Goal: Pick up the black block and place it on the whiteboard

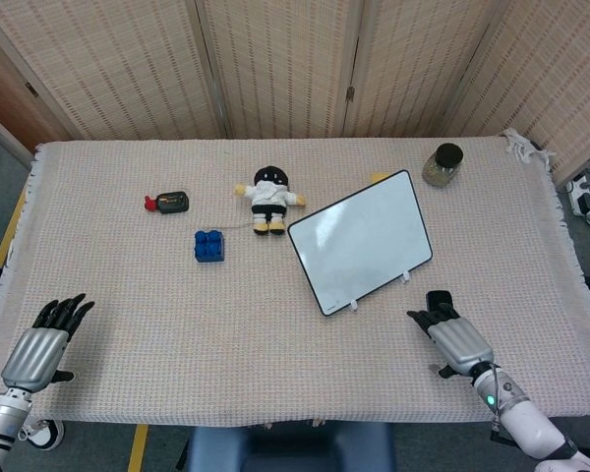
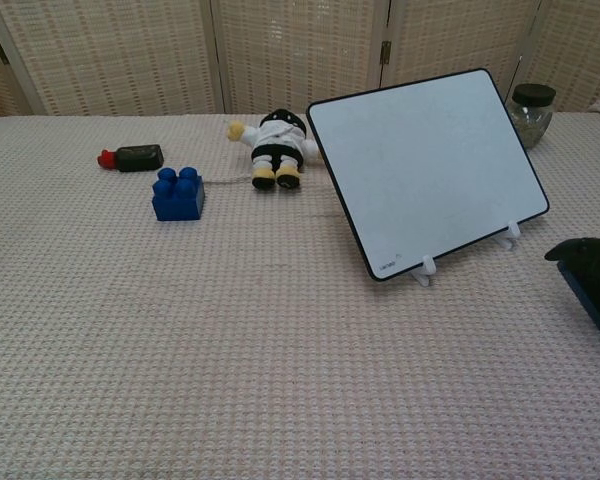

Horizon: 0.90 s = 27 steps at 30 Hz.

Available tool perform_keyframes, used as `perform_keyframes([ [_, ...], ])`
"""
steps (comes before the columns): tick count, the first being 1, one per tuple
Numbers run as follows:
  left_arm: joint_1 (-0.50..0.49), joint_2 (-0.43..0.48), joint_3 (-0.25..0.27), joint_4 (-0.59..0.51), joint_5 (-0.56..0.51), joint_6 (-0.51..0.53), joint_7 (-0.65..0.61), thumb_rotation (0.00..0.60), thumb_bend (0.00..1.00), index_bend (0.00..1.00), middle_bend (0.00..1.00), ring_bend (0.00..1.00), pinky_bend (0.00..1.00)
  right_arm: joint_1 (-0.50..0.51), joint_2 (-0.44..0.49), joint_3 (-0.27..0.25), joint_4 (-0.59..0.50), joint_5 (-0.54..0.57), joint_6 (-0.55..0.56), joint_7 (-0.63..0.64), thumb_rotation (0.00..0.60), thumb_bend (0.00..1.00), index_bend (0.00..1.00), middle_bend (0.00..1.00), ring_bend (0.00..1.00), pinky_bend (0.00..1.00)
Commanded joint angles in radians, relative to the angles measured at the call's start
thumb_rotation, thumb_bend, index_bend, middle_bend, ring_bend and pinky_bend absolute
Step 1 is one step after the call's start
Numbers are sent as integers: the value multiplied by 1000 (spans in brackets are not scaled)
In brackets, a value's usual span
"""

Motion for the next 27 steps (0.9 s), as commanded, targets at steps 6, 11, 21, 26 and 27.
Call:
perform_keyframes([
  [6, 3, 5, 5, -7, 6, 17, -5, 600, 211, 0, 0, 0, 0, 6, -15, -48, 60, -116, -25, 105, 600, 315, 0, 158, 133, 0],
  [11, 3, 5, 11, -11, 16, 26, 2, 600, 211, 0, 0, 0, 0, 1, -22, -72, 74, -108, 2, 74, 600, 315, 0, 165, 130, 0],
  [21, 4, 9, 16, -14, 14, 32, 1, 600, 210, 0, 0, 0, 0, 14, -55, -104, 108, -70, 0, 59, 600, 314, 0, 164, 137, 0],
  [26, 2, 9, 16, -12, 14, 33, -4, 600, 211, 0, 0, 0, 0, 15, -54, -111, 114, -75, 13, 68, 600, 315, 0, 164, 135, 0],
  [27, 2, 9, 17, -11, 15, 34, -4, 600, 211, 0, 0, 0, 0, 15, -52, -111, 116, -73, 19, 69, 600, 315, 0, 163, 135, 0],
])
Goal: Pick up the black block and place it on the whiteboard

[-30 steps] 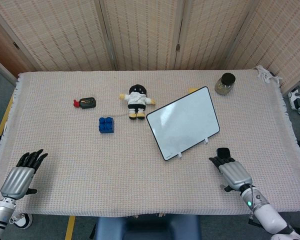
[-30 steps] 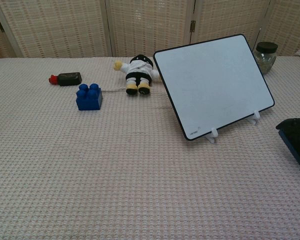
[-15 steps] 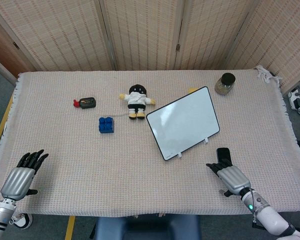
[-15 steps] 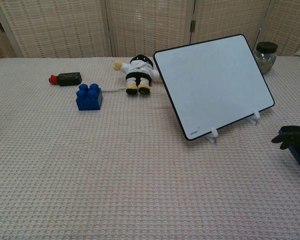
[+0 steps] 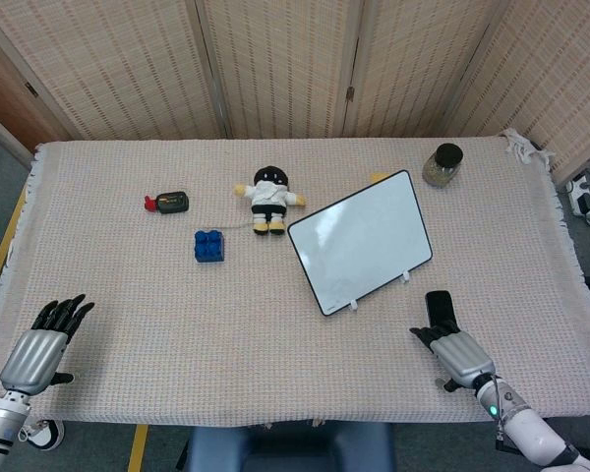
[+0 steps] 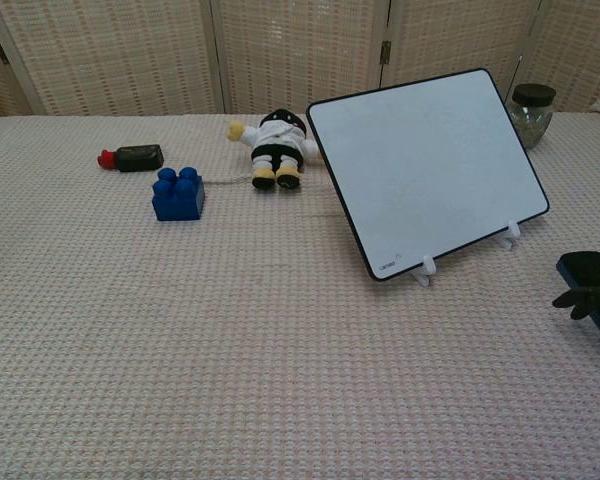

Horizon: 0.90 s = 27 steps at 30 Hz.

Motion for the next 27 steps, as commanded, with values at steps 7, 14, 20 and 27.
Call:
perform_keyframes([
  [7, 1, -2, 2, 5, -6, 0, 7, 600, 211, 0, 0, 0, 0, 7, 7, -14, 43, 49, 4, -13, 600, 314, 0, 159, 138, 0],
  [14, 2, -9, 3, 15, -23, -10, 22, 600, 211, 0, 0, 0, 0, -3, 33, -29, 87, 66, 16, 4, 600, 314, 0, 159, 141, 0],
  [20, -6, -20, 1, 17, -35, -27, 46, 600, 211, 0, 0, 0, 0, -15, 45, -15, 136, 84, 44, 40, 600, 314, 0, 152, 140, 0],
  [27, -9, -22, -1, 18, -48, -37, 54, 600, 211, 0, 0, 0, 0, -34, 38, 24, 191, 76, 73, 148, 600, 314, 0, 140, 144, 0],
])
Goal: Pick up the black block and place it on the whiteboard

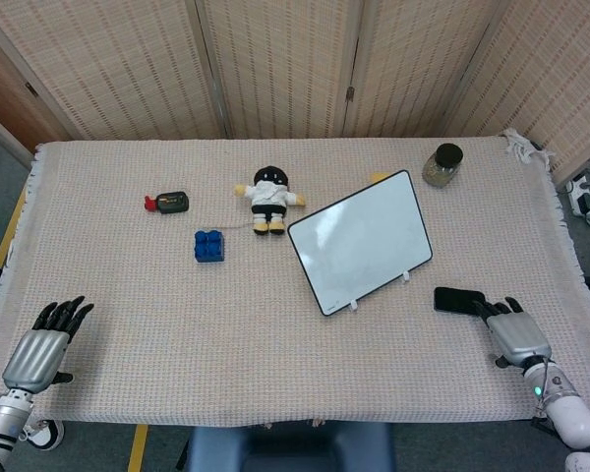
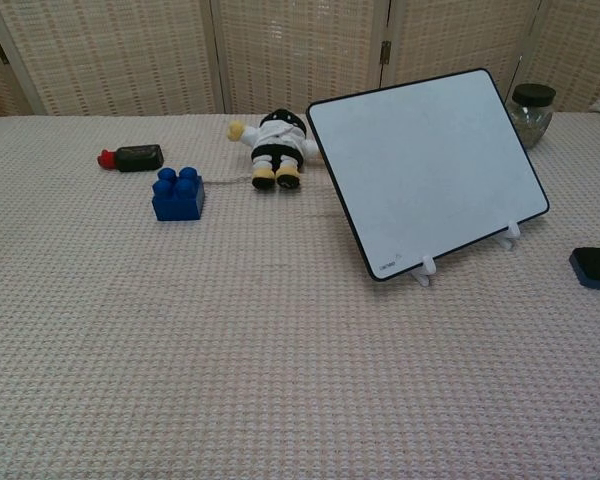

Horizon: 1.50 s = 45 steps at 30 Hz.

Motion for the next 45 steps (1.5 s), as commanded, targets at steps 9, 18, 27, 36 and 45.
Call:
perform_keyframes([
  [9, -1, 5, 3, -4, 5, 2, -10, 600, 211, 0, 0, 0, 0, -10, 23, 92, 66, -72, 31, 250, 600, 314, 112, 2, 72, 0],
  [18, -9, 5, -1, 2, -5, -12, -17, 600, 211, 0, 0, 0, 0, 66, -38, 127, 116, 16, -42, 144, 600, 315, 357, 0, 26, 0],
  [27, -6, 14, -4, -3, -25, -16, -23, 600, 211, 0, 0, 0, 0, 96, -91, 117, 160, 101, -78, 71, 600, 314, 357, 0, 13, 0],
  [36, -5, 15, -4, -9, -29, -16, -20, 600, 211, 0, 0, 0, 0, 114, -124, 102, 196, 148, -108, 39, 600, 314, 243, 0, 0, 0],
  [45, -10, 15, -3, -6, -34, -28, -22, 600, 211, 0, 0, 0, 0, 121, -169, 108, 247, 148, -102, 55, 600, 314, 243, 0, 1, 0],
])
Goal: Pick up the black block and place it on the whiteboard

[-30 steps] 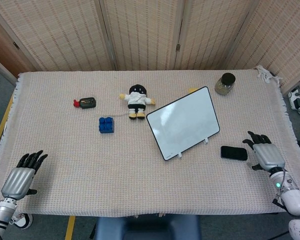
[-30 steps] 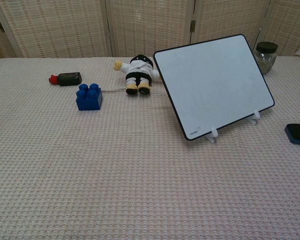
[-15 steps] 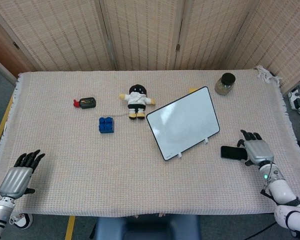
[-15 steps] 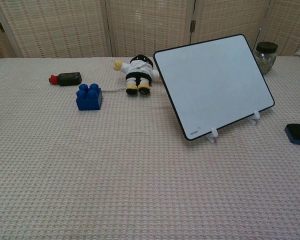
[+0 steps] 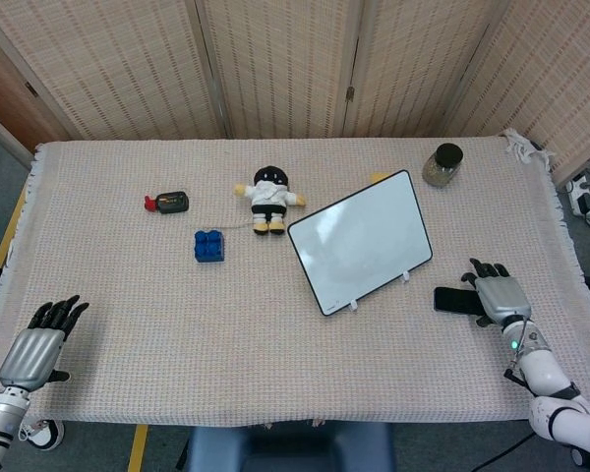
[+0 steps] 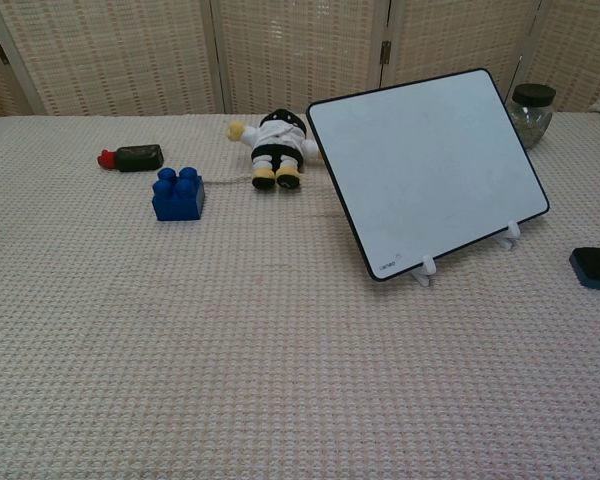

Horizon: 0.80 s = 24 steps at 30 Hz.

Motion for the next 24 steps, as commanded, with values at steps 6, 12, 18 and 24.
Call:
perform_keyframes([
  [6, 0, -2, 1, 3, 4, 4, -3, 600, 211, 0, 0, 0, 0, 1, -29, -2, 32, -19, 3, 12, 600, 315, 254, 0, 6, 0],
  [12, 0, -1, 1, 2, 6, 6, -3, 600, 210, 0, 0, 0, 0, 0, -43, -4, 46, -29, 0, 21, 600, 314, 314, 0, 13, 0],
  [18, -1, -1, 2, 3, 6, 3, -5, 600, 211, 0, 0, 0, 0, -4, -60, -2, 64, -35, 10, 26, 600, 315, 405, 0, 30, 0],
  [24, 0, 1, 4, 1, 7, 3, -6, 600, 210, 0, 0, 0, 0, -6, -76, 12, 73, -26, 28, 25, 600, 314, 536, 18, 54, 0],
])
